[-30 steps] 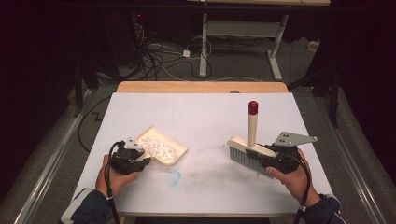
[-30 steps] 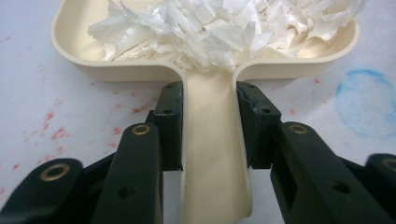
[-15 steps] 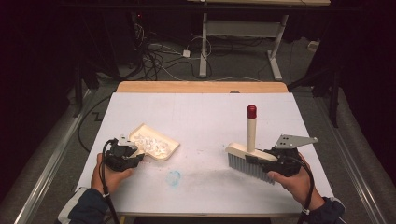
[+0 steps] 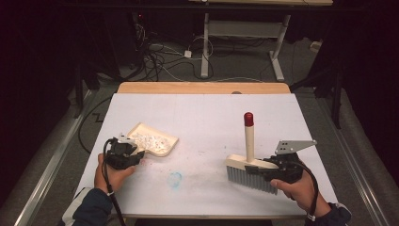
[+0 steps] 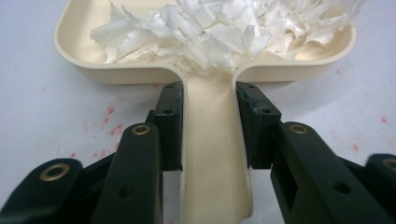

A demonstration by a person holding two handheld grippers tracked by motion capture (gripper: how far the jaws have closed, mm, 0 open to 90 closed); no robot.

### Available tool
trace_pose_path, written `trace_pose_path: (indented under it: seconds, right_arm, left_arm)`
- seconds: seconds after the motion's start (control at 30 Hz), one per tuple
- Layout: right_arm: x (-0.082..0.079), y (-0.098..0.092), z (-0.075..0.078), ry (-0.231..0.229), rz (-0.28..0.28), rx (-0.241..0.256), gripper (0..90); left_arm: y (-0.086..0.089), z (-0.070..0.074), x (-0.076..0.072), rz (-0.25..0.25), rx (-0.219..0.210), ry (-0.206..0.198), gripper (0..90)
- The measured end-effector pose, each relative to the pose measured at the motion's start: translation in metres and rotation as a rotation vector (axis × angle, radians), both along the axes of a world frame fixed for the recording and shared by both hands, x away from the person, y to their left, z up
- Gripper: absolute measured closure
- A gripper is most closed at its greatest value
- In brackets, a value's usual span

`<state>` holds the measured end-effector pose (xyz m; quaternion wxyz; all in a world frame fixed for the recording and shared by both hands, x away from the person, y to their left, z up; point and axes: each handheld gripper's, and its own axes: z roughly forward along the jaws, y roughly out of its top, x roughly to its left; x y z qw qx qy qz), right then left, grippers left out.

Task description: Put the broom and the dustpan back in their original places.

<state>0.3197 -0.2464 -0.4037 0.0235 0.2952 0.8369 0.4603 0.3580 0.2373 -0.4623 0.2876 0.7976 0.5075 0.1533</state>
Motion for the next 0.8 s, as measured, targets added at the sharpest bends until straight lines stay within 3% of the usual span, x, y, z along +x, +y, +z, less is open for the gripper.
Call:
trace_pose_path:
  seconds: [0.3,0.53,0.8]
  right_arm:
    - [0.016,0.003,-0.012,0.078,0.002,-0.047,67.1]
    - [0.037,-0.008,-0.016,0.119,-0.031,-0.067,66.5]
    - [0.055,-0.023,-0.019,0.151,-0.080,-0.087,61.6]
  left_arm:
    - [-0.016,-0.004,0.013,0.032,0.016,-0.019,63.4]
    - [-0.028,-0.007,0.020,0.044,-0.011,-0.017,62.8]
    - [-0.047,-0.011,0.022,0.021,-0.052,0.008,59.1]
